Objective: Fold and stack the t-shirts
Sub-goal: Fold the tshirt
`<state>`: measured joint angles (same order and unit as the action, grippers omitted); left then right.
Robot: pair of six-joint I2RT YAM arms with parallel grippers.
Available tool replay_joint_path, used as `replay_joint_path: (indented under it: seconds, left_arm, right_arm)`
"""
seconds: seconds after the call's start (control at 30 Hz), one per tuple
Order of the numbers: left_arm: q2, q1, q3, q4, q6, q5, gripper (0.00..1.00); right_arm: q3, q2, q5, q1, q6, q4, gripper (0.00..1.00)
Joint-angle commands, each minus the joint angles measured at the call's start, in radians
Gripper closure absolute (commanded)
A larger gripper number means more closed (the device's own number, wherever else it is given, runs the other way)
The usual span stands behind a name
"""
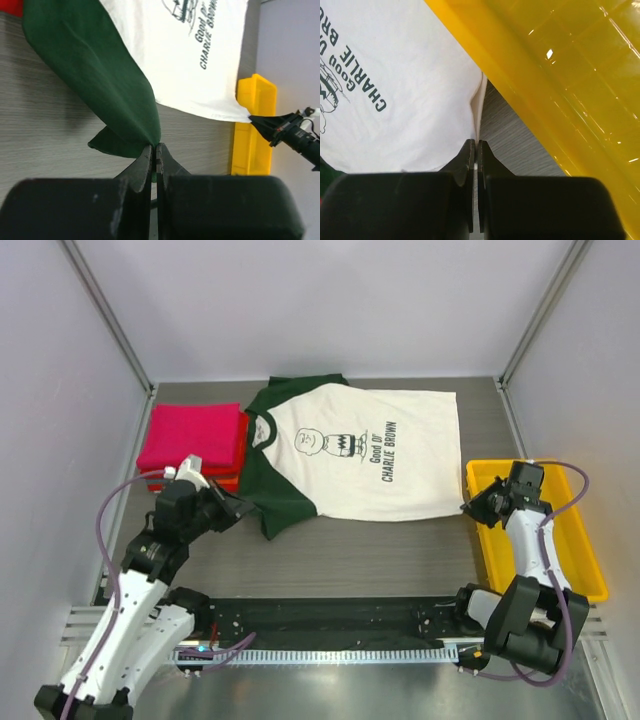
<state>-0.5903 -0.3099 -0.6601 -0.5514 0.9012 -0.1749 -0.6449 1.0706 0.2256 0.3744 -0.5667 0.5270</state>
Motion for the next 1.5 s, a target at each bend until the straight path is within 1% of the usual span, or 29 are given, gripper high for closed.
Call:
replay_joint_path:
  seconds: [0.0, 0.07, 0.1, 0.2, 0.23, 0.27, 0.3, 0.37, 0.43, 0.47, 0.67, 0.77, 0.83, 0.9, 1.07, 1.23, 1.47]
  left_arm:
    - [-0.115, 0.000, -0.110, 0.038, -0.041, 0.029, 1.00]
    - [-0.175, 0.000, -0.153, 0.028, -0.057, 0.063, 0.99]
    - [-0.231, 0.000, -0.176, 0.022, -0.064, 0.071, 1.00]
    - [-0.319, 0.000, -0.294, 0.025, -0.097, 0.064, 1.00]
    - [-0.379, 0.000, -0.317, 0.025, -0.104, 0.063, 1.00]
    - [-0.406, 0.000, -0.340, 0.025, -0.111, 0.060, 1.00]
    - [-0.437, 0.000, -0.383, 0.025, -0.120, 0.051, 1.00]
    - [-0.515, 0.000, -0.418, 0.028, -0.124, 0.038, 1.00]
    - [-0.560, 0.000, -0.460, 0.040, -0.119, 0.014, 0.99]
    - [-0.606, 0.000, -0.475, 0.042, -0.117, 0.005, 1.00]
    - [-0.764, 0.000, -0.607, 0.041, -0.120, 0.002, 1.00]
    - [-0.837, 0.000, -0.717, 0.005, -0.146, 0.015, 1.00]
    - [-0.881, 0.000, -0.763, -0.031, -0.162, 0.038, 1.00]
    - [-0.936, 0.000, -0.824, -0.062, -0.182, 0.041, 1.00]
    - [-1.016, 0.002, -0.901, -0.078, -0.183, 0.026, 1.00]
    - [-1.088, 0.000, -0.967, -0.091, -0.197, 0.051, 1.00]
    - [-1.180, 0.002, -1.117, -0.137, -0.226, 0.091, 1.00]
  right_arm:
    - [-0.079, 0.061, -0.051, -0.012, 0.001, -0.031, 0.99]
    - [-0.097, 0.107, -0.078, -0.040, -0.005, -0.044, 0.99]
    - [-0.117, 0.121, -0.087, -0.055, -0.010, -0.047, 0.99]
    - [-0.166, 0.179, -0.135, -0.120, -0.032, -0.051, 0.99]
    - [-0.179, 0.196, -0.150, -0.132, -0.038, -0.053, 0.99]
    - [-0.191, 0.209, -0.167, -0.144, -0.041, -0.056, 0.99]
    - [-0.211, 0.241, -0.169, -0.147, -0.042, -0.058, 0.99]
    - [-0.231, 0.267, -0.170, -0.149, -0.045, -0.059, 0.99]
    - [-0.251, 0.282, -0.170, -0.149, -0.050, -0.059, 0.99]
    - [-0.256, 0.285, -0.175, -0.149, -0.058, -0.061, 0.99]
    - [-0.298, 0.311, -0.213, -0.149, -0.090, -0.061, 0.99]
    - [-0.311, 0.328, -0.221, -0.147, -0.107, -0.061, 0.99]
    - [-0.308, 0.331, -0.229, -0.146, -0.120, -0.061, 0.99]
    - [-0.302, 0.331, -0.270, -0.146, -0.128, -0.062, 0.99]
    - [-0.295, 0.334, -0.293, -0.146, -0.145, -0.065, 0.99]
    - [-0.315, 0.351, -0.318, -0.146, -0.156, -0.065, 0.99]
    - [-0.361, 0.393, -0.336, -0.146, -0.162, -0.065, 0.99]
